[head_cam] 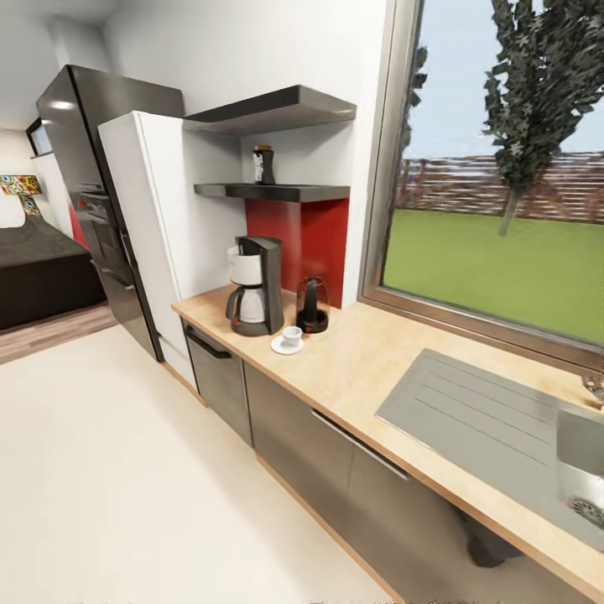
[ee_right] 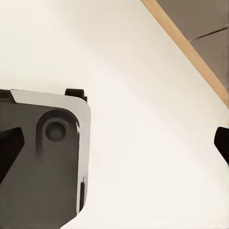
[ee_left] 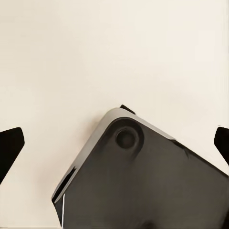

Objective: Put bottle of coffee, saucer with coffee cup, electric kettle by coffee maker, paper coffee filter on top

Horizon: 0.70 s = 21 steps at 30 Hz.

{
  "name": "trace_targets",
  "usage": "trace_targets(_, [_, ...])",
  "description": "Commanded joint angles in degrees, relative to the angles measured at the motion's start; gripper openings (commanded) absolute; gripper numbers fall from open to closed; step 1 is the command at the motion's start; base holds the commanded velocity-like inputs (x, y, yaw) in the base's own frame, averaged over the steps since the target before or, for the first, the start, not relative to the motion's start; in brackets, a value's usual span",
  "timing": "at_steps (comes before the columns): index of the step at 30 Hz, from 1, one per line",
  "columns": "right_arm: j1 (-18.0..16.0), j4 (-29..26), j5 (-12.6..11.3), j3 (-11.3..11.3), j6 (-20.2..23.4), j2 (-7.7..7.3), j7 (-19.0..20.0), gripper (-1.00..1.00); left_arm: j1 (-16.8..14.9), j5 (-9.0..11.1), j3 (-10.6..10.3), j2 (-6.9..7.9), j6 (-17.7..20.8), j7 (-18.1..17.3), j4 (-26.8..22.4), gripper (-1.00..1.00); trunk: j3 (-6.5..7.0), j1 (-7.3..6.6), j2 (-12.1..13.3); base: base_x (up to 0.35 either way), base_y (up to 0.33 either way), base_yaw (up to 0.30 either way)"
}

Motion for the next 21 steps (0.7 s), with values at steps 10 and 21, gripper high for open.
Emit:
trace_targets(10, [-0.1, 0.2, -0.5, 0.4, -0.3, -0.01, 0.4, 1.00, 0.0, 0.2, 0.0, -0.01, 0.0, 0.1, -0.1, 1.00, -0.12, 0.03, -0.1, -0.079, -0.286, 0.000])
trace_targets(21, [-0.1, 0.2, 0.0, 0.5, -0.4, 0.09, 0.5, 1.00, 0.0, 0.3, 0.0, -0.01, -0.3, 0.1, 0.2, 1.00, -0.12, 0.03, -0.1, -0.009, -0.137, 0.000])
